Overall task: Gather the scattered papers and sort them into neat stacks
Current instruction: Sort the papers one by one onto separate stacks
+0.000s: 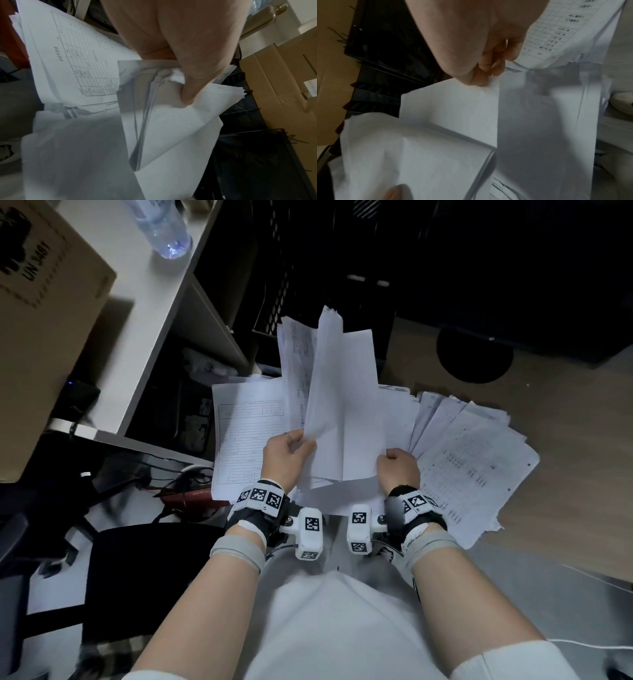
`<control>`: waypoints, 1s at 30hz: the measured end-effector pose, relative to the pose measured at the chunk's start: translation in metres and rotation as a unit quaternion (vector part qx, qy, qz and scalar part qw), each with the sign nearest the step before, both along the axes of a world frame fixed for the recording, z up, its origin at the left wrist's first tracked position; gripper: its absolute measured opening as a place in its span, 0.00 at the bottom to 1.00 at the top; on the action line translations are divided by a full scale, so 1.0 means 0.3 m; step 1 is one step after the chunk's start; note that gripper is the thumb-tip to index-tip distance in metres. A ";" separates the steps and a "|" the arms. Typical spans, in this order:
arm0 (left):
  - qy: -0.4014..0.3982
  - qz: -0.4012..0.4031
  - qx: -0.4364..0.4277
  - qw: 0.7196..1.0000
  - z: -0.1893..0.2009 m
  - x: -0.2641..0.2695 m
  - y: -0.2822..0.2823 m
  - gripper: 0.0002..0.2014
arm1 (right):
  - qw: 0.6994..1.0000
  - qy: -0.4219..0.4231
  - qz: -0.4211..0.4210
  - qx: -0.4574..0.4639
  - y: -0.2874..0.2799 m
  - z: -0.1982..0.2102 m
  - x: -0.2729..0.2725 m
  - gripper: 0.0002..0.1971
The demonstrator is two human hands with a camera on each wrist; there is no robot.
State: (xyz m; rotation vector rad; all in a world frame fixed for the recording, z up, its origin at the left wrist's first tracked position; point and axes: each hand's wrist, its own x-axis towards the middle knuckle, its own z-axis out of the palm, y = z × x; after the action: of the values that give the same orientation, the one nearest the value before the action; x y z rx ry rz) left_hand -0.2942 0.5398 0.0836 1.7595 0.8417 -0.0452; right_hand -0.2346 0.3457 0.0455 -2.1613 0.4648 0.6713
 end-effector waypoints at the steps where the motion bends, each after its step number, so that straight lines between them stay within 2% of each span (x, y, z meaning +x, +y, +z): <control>1: 0.013 -0.001 -0.004 1.000 -0.005 -0.002 0.002 0.22 | 1.000 0.008 0.003 0.008 0.002 -0.002 -0.006 0.13; 4: 0.044 0.008 -0.015 0.999 -0.046 -0.015 0.018 0.24 | 1.000 0.014 0.008 0.013 -0.005 -0.043 -0.029 0.19; 11: 0.089 0.051 0.036 0.994 -0.096 -0.064 -0.002 0.23 | 0.995 0.049 -0.008 -0.085 -0.025 -0.134 -0.103 0.15; 17: 0.064 0.117 0.049 0.990 -0.080 -0.049 0.075 0.21 | 0.984 0.072 -0.073 -0.147 -0.090 -0.133 -0.102 0.16; 21: 0.041 0.098 0.041 0.994 -0.081 -0.044 0.065 0.20 | 0.983 0.111 -0.047 -0.135 -0.084 -0.132 -0.110 0.10; 22: 0.038 0.086 0.035 0.995 -0.076 -0.045 0.051 0.19 | 0.983 0.123 -0.049 -0.128 -0.072 -0.123 -0.113 0.14; 24: 0.028 0.067 0.014 0.997 -0.064 -0.045 0.019 0.17 | 0.982 0.113 -0.051 -0.145 -0.048 -0.100 -0.116 0.30; 25: 0.023 0.062 0.005 0.998 -0.059 -0.044 0.006 0.17 | 0.984 0.069 -0.050 -0.159 -0.040 -0.086 -0.114 0.36; 26: 0.015 0.058 -0.003 0.998 -0.054 -0.041 -0.009 0.18 | 0.987 0.009 -0.040 -0.153 -0.034 -0.063 -0.103 0.37; 27: 0.008 0.057 -0.018 0.998 -0.052 -0.037 -0.020 0.20 | 0.993 -0.040 -0.023 -0.104 -0.025 -0.052 -0.088 0.35; 28: -0.004 0.055 -0.039 0.998 -0.043 -0.029 -0.031 0.19 | 0.999 -0.050 -0.011 -0.003 -0.008 -0.032 -0.065 0.31; 29: -0.017 0.049 -0.062 0.997 -0.034 -0.020 -0.045 0.16 | 0.993 -0.009 -0.009 0.117 0.018 -0.001 -0.043 0.27; 30: -0.032 0.040 -0.081 0.995 -0.020 -0.013 -0.063 0.11 | 0.973 0.059 -0.009 0.225 0.040 0.035 -0.026 0.25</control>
State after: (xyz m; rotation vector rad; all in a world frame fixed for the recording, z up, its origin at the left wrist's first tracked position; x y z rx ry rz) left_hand -0.2980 0.5208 0.0777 1.5660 0.8377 -0.0049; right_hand -0.2425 0.3577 0.0562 -1.6955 0.3534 0.8125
